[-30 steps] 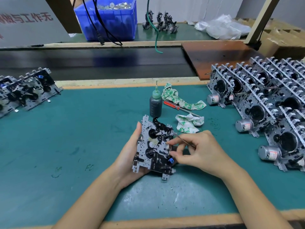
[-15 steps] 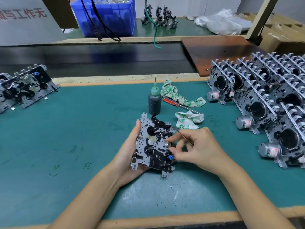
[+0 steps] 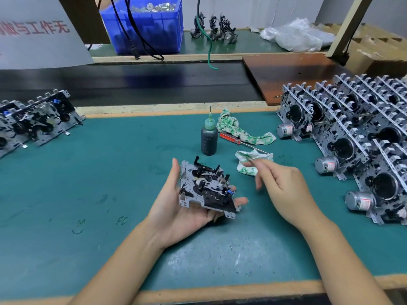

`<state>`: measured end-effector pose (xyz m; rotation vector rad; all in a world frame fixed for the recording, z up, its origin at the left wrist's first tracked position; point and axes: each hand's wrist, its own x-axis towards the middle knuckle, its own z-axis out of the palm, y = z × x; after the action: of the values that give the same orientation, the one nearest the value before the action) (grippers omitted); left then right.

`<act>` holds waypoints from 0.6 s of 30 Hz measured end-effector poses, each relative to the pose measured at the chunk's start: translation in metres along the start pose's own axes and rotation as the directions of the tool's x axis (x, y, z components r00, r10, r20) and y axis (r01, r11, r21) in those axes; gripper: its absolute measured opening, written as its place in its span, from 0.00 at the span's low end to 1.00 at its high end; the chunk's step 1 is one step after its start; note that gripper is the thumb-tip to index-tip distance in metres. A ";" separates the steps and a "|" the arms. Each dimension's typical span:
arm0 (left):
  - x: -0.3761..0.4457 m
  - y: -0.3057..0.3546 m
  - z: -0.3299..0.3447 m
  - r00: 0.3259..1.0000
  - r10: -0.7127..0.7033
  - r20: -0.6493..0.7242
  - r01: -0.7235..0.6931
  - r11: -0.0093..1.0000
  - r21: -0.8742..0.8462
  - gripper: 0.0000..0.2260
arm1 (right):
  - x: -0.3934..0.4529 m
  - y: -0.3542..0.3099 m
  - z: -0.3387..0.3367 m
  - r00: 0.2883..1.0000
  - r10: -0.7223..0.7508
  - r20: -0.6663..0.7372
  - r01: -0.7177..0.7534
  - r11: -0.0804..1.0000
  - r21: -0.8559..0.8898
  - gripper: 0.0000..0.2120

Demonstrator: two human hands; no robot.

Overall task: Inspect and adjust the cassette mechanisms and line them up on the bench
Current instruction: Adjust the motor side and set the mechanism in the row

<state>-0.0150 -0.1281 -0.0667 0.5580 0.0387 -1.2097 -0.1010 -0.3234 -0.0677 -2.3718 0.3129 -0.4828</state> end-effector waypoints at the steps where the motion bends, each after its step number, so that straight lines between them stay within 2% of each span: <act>1: 0.000 0.000 0.001 1.000 -0.009 0.012 0.009 1.000 -0.026 0.41 | 0.000 0.001 0.001 1.000 -0.005 0.001 0.006 0.993 -0.114 0.15; 4: -0.002 0.001 0.003 0.999 -0.030 0.042 0.034 0.995 -0.092 0.40 | -0.001 0.001 0.005 1.000 -0.022 -0.005 0.019 0.938 -0.347 0.08; 6: -0.003 0.001 0.003 0.997 -0.044 0.059 0.051 0.989 -0.136 0.39 | 0.000 0.002 0.006 0.997 -0.070 -0.029 0.055 0.928 -0.368 0.06; 12: -0.003 0.001 0.004 0.997 -0.028 0.076 0.038 0.989 -0.141 0.37 | -0.003 -0.005 0.011 0.972 -0.224 -0.071 0.208 0.961 -0.182 0.05; 16: -0.003 0.001 0.003 0.996 -0.014 0.086 0.022 0.995 -0.094 0.37 | -0.005 -0.012 0.012 0.957 -0.281 -0.076 0.280 0.960 -0.021 0.13; 18: -0.003 0.001 0.001 0.996 -0.017 0.092 0.023 0.998 -0.064 0.36 | -0.005 -0.013 0.011 0.966 -0.252 -0.063 0.255 0.966 0.036 0.15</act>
<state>-0.0156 -0.1261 -0.0646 0.4455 0.0061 -1.2481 -0.0999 -0.3050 -0.0679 -2.3693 0.0221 -0.6715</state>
